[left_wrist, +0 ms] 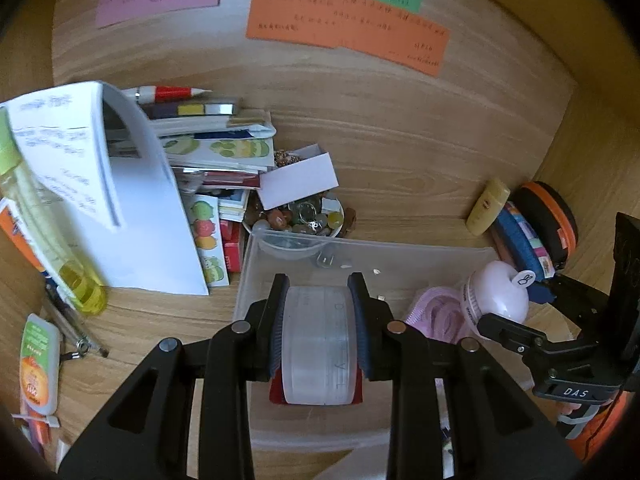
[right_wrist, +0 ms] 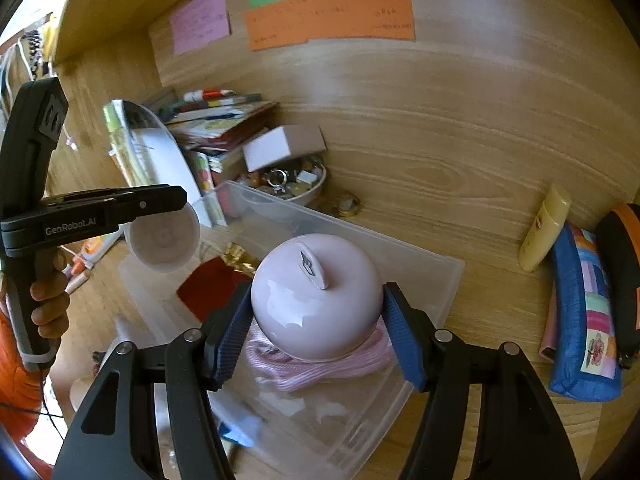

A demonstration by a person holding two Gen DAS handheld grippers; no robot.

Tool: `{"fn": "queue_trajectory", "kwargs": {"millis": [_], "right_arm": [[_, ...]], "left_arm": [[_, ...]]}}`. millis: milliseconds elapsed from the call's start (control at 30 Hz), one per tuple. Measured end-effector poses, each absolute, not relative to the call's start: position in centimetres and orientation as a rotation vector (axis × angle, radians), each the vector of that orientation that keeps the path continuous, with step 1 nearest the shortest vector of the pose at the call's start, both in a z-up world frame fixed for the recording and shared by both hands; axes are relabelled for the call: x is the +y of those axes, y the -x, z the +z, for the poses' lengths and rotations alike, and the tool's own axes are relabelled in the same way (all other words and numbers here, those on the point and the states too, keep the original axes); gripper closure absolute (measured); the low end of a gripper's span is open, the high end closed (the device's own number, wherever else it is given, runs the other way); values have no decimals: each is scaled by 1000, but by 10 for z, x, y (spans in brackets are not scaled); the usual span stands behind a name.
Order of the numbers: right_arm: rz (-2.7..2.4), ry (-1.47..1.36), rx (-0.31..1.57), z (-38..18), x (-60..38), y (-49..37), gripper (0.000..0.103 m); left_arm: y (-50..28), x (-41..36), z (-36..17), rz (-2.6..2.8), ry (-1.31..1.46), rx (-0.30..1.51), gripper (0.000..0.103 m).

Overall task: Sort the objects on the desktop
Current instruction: 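Lift and carry the white lid and pink container over the clear box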

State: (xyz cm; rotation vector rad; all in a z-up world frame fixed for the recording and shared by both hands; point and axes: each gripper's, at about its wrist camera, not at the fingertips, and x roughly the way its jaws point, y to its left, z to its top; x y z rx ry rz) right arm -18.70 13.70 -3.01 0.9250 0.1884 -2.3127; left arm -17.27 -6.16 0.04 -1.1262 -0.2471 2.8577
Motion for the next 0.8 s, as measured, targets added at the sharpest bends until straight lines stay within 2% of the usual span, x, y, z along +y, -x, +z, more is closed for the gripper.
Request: {"fn": "queue_trajectory", "kwargs": {"millis": [333,800], "right_arm": [[-2287,-967,213,-40,127,204,42],[-2232,-1020,359,-55,110,209,42]], "left_arm": [[196,-52,-9,2813,1174,-199,74],[211,-37,-26,2715,1261,-125,74]]}}
